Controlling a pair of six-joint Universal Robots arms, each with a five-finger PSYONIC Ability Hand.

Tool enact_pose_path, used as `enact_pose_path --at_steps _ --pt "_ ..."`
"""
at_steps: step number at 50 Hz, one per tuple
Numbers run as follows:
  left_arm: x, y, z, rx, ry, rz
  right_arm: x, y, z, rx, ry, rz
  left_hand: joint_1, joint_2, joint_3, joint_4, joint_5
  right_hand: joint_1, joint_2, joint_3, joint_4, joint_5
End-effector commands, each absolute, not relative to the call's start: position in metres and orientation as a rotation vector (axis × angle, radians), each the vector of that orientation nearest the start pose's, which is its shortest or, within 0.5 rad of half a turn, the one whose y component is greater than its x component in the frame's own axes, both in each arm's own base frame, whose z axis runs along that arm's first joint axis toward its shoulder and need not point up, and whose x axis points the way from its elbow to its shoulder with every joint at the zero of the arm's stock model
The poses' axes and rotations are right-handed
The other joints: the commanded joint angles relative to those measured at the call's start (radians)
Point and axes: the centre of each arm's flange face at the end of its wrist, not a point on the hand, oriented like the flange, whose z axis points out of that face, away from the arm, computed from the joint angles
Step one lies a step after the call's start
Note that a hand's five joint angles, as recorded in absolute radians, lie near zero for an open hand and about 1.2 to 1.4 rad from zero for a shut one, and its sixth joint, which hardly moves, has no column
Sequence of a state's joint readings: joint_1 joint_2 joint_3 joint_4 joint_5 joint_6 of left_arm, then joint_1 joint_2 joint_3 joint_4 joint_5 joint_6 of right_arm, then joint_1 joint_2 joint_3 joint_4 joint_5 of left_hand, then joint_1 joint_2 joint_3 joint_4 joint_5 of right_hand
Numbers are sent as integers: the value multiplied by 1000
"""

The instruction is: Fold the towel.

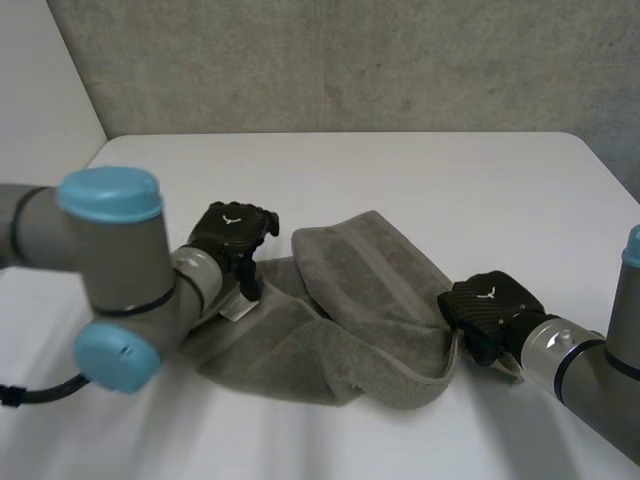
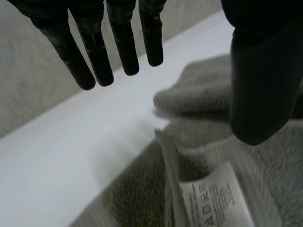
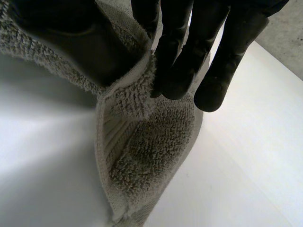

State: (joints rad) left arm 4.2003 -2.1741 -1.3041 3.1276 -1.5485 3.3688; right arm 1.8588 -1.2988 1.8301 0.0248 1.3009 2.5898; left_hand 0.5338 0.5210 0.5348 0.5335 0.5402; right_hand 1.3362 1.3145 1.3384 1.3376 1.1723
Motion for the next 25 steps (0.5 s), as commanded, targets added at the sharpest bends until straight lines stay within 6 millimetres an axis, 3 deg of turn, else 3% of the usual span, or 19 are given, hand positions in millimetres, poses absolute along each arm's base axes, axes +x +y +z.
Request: enact_pose_path --at_steps 1,7,13,16,20,25 --pt "-319 -301 155 1009 2595 -1736 229 -224 155 -1258 2330 -1480 3 15 2 3 -178 60 82 58 59 49" --pt "-318 -315 142 927 2577 -1627 229 -225 155 -1258 2328 -1489 184 197 183 185 3 60 82 58 59 49" --pt "-319 -314 140 931 2578 -1617 229 -226 155 -1260 2327 -1493 235 247 234 235 54 60 82 58 59 49" --pt "-323 -308 142 950 2576 -1620 229 -227 155 -1267 2326 -1497 420 432 419 420 239 60 82 58 59 49" --pt "-334 -292 149 1007 2570 -1638 229 -227 155 -1269 2326 -1497 847 859 846 847 666 60 82 58 59 49" --pt "-336 -278 163 1033 2566 -1662 227 -229 156 -1261 2335 -1508 862 875 862 863 682 60 82 58 59 49"
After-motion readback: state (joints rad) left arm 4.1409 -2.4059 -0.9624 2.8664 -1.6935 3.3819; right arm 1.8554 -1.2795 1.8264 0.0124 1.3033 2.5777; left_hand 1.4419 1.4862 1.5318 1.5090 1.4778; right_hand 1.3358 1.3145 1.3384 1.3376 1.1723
